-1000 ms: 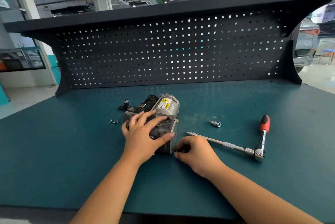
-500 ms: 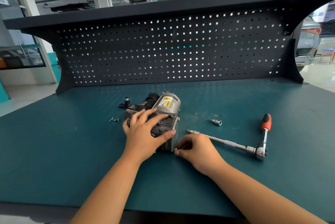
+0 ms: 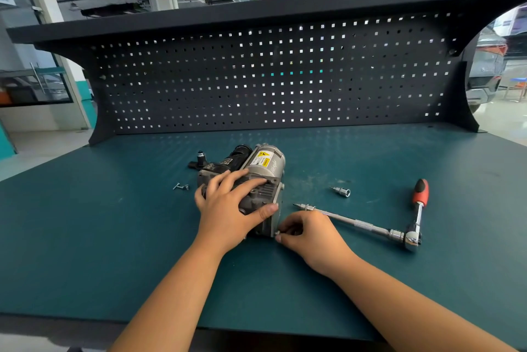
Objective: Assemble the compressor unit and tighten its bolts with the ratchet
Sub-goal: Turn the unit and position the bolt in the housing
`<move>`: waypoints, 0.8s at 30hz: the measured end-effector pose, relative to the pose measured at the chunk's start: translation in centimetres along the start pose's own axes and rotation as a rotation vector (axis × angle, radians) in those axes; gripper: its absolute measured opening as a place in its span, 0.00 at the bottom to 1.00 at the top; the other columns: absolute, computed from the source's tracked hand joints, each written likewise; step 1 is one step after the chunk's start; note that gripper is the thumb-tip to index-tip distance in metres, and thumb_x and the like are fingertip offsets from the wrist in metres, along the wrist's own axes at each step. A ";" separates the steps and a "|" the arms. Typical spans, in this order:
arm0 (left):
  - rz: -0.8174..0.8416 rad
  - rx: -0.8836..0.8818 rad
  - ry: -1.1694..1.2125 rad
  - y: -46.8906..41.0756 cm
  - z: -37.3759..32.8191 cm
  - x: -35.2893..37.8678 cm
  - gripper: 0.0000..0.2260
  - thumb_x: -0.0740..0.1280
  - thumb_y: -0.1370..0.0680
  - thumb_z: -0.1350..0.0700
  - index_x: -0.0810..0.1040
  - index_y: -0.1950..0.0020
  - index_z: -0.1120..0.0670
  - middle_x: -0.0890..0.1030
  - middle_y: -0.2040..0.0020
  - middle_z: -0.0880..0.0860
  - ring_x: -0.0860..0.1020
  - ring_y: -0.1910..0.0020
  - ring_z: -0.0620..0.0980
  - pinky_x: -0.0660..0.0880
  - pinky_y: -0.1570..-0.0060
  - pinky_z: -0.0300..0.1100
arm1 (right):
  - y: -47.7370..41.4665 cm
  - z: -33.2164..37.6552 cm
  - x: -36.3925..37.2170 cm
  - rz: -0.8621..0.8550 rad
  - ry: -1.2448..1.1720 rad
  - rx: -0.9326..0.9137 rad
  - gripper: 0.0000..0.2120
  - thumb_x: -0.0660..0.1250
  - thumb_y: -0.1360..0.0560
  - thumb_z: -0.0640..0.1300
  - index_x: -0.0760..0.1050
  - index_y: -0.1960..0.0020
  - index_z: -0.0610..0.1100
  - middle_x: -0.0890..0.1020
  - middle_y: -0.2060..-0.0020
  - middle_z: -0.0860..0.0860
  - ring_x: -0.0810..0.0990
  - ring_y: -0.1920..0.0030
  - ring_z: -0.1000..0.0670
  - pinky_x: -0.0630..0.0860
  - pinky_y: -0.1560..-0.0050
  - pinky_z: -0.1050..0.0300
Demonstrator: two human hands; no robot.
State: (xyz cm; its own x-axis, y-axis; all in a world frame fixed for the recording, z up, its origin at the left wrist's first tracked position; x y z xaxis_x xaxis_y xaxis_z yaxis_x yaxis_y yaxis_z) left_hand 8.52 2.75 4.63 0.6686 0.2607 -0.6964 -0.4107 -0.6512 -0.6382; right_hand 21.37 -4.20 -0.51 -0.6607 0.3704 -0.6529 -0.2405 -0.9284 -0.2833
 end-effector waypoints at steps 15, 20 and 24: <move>0.008 -0.005 0.000 0.0 0.0 0.0 0.31 0.53 0.37 0.24 0.74 0.40 0.34 0.68 0.32 0.39 0.57 0.30 0.46 0.45 0.34 0.50 | 0.2 0.6 0.4 0.030 0.078 -0.047 0.07 0.66 0.24 0.46 0.81 0.53 0.44 0.81 0.61 0.51 0.76 0.59 0.52 0.72 0.55 0.59; 0.010 -0.009 -0.006 0.0 0.0 0.0 0.31 0.52 0.37 0.24 0.74 0.39 0.33 0.67 0.31 0.38 0.56 0.31 0.44 0.46 0.33 0.50 | 0.2 0.8 0.5 0.037 0.116 -0.061 0.08 0.64 0.22 0.46 0.80 0.51 0.44 0.79 0.61 0.50 0.73 0.60 0.52 0.65 0.60 0.60; 0.014 -0.007 -0.004 0.1 0.0 0.0 0.31 0.52 0.37 0.24 0.73 0.39 0.33 0.67 0.31 0.38 0.56 0.31 0.43 0.44 0.34 0.48 | 0.2 0.7 0.6 0.050 0.124 -0.054 0.07 0.66 0.24 0.48 0.78 0.51 0.45 0.77 0.62 0.54 0.72 0.60 0.53 0.65 0.62 0.61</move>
State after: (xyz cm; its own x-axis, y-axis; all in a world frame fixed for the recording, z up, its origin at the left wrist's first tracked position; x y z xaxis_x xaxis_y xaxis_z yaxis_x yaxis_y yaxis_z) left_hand 8.50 2.75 4.55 0.6604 0.2542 -0.7066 -0.4157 -0.6599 -0.6259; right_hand 20.39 -4.15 -0.47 -0.5775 0.3277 -0.7478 -0.1687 -0.9441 -0.2834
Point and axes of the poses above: each hand's wrist, its own y-axis away from the middle knuckle, its own x-axis out of the palm, z = x × y, the point moved 10 cm from there along -y, towards the middle knuckle
